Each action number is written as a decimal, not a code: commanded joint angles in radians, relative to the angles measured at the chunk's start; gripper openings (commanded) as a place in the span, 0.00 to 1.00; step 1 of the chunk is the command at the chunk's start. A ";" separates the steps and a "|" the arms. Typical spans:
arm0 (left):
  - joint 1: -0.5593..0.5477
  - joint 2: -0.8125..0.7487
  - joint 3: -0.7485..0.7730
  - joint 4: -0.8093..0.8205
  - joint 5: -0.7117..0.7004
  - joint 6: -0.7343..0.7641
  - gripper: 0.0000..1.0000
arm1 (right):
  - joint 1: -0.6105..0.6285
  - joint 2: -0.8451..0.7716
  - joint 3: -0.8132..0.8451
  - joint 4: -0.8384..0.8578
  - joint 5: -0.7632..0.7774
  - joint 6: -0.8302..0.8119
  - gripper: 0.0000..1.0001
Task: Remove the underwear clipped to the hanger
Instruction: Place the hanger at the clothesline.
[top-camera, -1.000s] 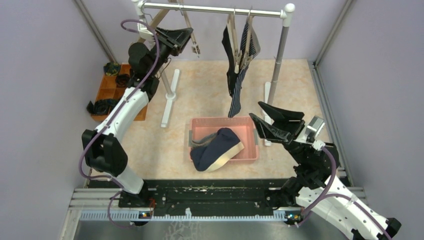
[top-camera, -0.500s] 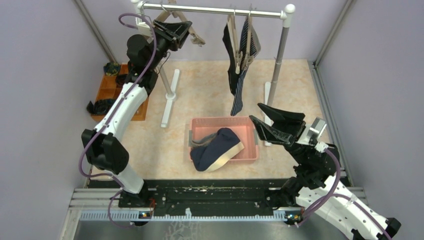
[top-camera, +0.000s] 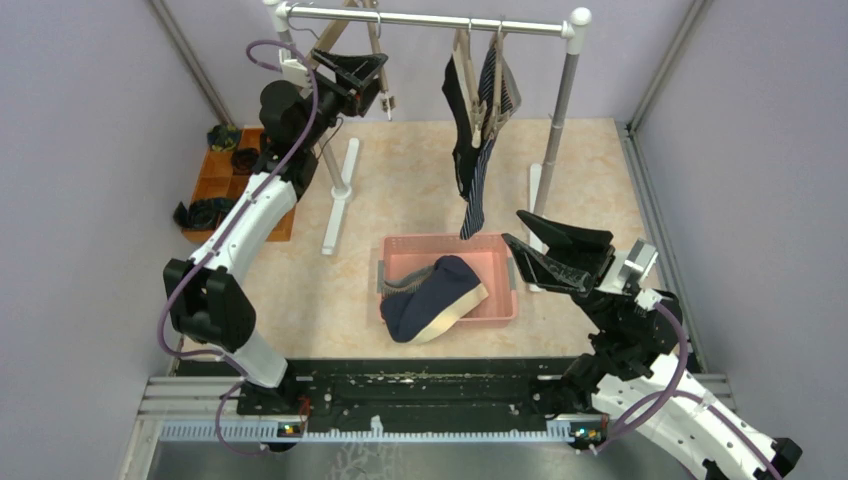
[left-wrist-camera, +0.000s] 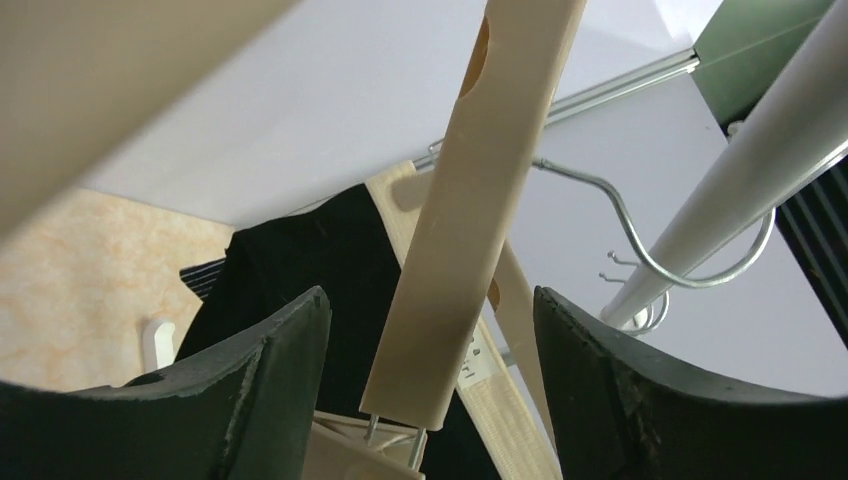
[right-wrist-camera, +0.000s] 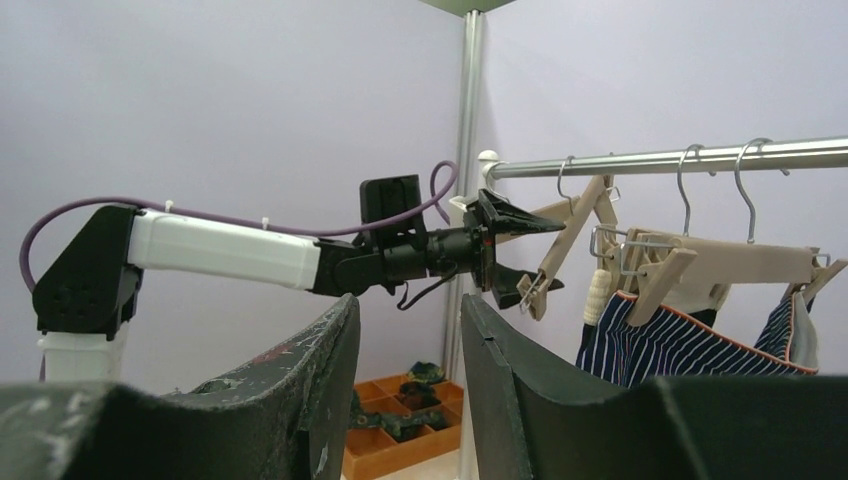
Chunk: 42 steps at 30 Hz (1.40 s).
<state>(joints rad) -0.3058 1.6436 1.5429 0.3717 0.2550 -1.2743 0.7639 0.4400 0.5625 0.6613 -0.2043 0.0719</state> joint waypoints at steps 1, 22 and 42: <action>-0.005 -0.093 -0.045 0.026 0.010 0.070 0.81 | 0.010 0.004 0.013 0.031 -0.010 0.012 0.42; -0.102 -0.569 -0.572 -0.028 -0.114 0.453 0.84 | 0.009 0.046 0.047 0.006 -0.039 0.006 0.42; -0.158 -0.194 -0.013 -0.339 0.001 1.054 0.85 | 0.009 0.086 0.054 -0.030 0.004 -0.048 0.42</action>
<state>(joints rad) -0.4339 1.5047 1.5005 0.1524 0.3382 -0.4179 0.7639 0.5179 0.5648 0.6109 -0.2245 0.0471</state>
